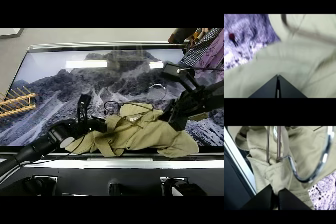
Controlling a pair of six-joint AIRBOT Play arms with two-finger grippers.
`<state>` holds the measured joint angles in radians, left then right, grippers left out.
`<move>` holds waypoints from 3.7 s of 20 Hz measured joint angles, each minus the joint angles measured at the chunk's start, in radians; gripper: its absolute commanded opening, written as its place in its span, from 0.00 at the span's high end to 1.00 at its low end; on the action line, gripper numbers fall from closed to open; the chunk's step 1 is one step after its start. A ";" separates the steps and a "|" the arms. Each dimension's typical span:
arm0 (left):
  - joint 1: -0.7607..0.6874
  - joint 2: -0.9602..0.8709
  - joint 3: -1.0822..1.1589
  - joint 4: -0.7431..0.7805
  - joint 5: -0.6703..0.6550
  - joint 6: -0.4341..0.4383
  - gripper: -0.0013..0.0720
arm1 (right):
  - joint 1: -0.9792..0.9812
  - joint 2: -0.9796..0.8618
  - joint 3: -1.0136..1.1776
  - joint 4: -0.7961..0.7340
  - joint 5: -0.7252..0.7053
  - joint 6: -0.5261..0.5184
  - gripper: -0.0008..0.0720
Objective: Fold the clothes and pants, and hang the long-sleeved shirts on hangers.
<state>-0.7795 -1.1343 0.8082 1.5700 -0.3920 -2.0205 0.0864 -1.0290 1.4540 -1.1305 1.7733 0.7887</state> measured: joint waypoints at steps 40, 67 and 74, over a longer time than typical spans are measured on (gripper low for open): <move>0.183 -0.077 0.188 -0.478 -0.355 0.518 0.96 | 0.000 0.023 0.000 0.004 0.058 0.120 0.95; 0.311 -0.112 0.318 -0.547 -0.283 0.555 0.96 | 0.000 -0.013 0.000 0.068 0.043 0.130 0.96; 0.309 -0.112 0.358 -0.547 -0.290 0.555 0.96 | 0.000 -0.117 0.000 0.062 -0.034 0.111 0.96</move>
<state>-0.4702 -1.2461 1.1660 1.0229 -0.6823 -1.4651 0.0860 -1.1458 1.4540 -1.0687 1.7393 0.8993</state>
